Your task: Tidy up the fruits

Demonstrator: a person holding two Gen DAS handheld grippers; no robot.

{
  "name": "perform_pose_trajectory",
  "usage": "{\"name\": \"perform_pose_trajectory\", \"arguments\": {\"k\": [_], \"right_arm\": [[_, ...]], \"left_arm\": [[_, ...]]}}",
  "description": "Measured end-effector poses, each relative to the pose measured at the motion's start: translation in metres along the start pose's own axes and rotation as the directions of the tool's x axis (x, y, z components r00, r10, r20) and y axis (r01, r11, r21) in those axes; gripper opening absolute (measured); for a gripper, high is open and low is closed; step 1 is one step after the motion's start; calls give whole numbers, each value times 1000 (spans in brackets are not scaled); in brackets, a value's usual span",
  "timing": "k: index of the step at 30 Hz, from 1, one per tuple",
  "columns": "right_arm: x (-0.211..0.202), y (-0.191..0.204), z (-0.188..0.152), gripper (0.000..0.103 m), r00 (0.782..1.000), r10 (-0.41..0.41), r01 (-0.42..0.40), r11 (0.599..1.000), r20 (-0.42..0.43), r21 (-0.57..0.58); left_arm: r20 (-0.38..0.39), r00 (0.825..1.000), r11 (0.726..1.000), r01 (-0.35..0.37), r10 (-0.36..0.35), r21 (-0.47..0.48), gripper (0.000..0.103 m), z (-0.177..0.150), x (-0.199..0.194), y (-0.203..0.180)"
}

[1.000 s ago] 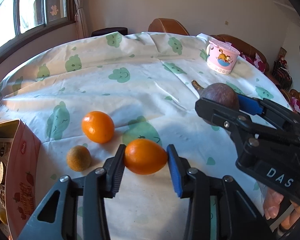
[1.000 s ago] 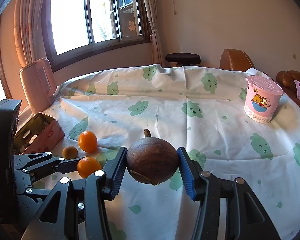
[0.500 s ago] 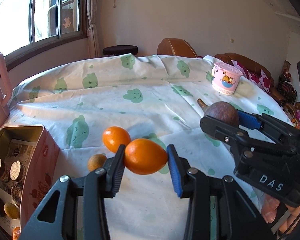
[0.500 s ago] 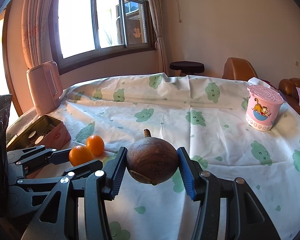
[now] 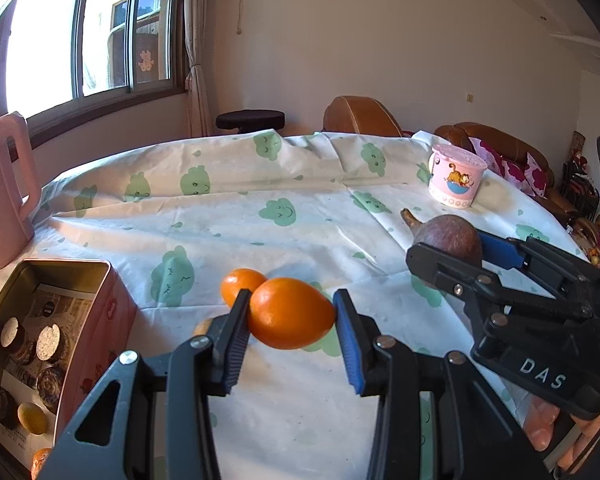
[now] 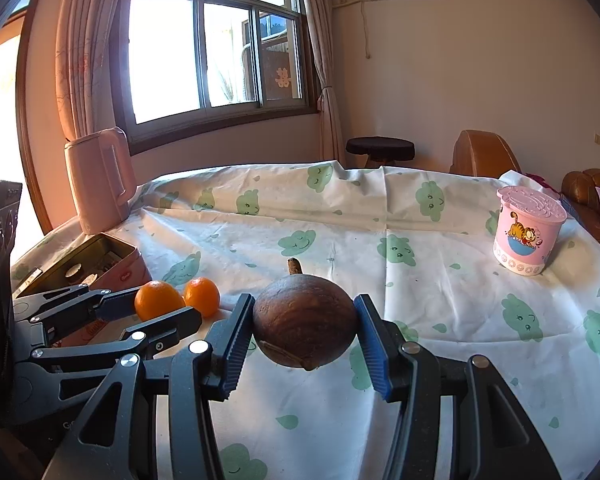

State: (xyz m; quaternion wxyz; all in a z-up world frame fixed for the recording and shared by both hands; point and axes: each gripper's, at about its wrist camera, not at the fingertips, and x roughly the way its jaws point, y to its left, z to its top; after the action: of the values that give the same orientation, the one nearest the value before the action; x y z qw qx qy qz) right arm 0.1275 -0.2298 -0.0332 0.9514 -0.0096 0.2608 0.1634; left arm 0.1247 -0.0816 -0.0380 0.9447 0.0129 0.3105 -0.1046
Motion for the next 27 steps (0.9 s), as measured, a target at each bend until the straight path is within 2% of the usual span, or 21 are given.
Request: {"name": "perform_pose_trajectory", "arguments": {"k": [27], "right_arm": [[-14,3,-1,53,997,-7,8,1000,71,-11]], "left_arm": [[94,995,1000,-29,30,-8,42,-2,-18,1]]}}
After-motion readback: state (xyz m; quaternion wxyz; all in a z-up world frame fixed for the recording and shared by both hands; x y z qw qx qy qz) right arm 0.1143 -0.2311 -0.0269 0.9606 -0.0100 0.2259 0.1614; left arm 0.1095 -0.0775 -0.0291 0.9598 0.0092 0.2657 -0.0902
